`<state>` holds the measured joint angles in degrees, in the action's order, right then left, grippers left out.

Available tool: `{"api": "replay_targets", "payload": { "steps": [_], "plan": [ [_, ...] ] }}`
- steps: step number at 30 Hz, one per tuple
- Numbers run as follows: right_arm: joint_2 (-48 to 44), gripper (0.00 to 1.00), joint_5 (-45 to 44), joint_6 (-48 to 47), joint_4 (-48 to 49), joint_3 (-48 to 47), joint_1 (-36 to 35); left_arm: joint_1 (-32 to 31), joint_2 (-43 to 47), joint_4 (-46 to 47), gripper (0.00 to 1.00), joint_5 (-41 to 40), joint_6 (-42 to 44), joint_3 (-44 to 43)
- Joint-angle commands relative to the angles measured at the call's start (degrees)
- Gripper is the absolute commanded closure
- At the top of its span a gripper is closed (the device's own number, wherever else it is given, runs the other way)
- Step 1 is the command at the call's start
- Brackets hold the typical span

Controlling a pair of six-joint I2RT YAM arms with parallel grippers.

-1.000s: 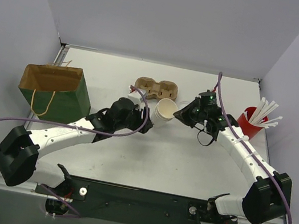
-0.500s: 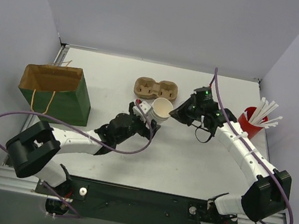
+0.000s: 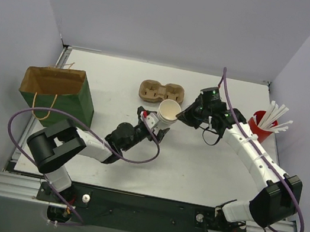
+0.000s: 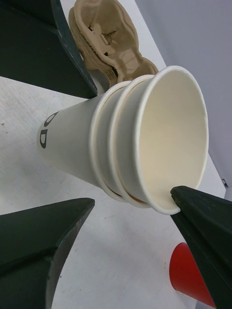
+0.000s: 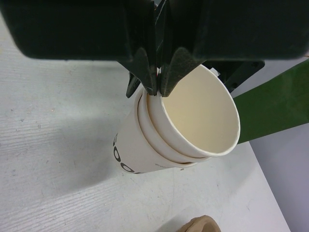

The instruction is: Pack the takeout coffee

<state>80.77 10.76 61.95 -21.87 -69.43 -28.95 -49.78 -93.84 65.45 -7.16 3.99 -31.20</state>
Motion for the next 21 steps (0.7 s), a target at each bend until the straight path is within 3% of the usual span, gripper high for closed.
{"api": "replay_targets", "payload": {
  "steps": [1, 16, 21],
  "plan": [
    [1.3, 1.0, 1.1, 0.7, -0.6, -2.2, -1.4, -0.5, -1.3, 14.2, 0.05, 5.0, 0.4, -0.1],
    [2.7, 1.0, 4.7, 0.0, -0.5, -2.8, -1.6, -0.2, -3.4, 15.8, 0.05, 9.0, 2.3, -3.6],
    [2.7, 1.0, 5.8, -0.2, -0.5, -3.0, -1.7, -0.1, -4.3, 18.0, 0.05, 6.0, 3.9, -3.5]
  ]
}}
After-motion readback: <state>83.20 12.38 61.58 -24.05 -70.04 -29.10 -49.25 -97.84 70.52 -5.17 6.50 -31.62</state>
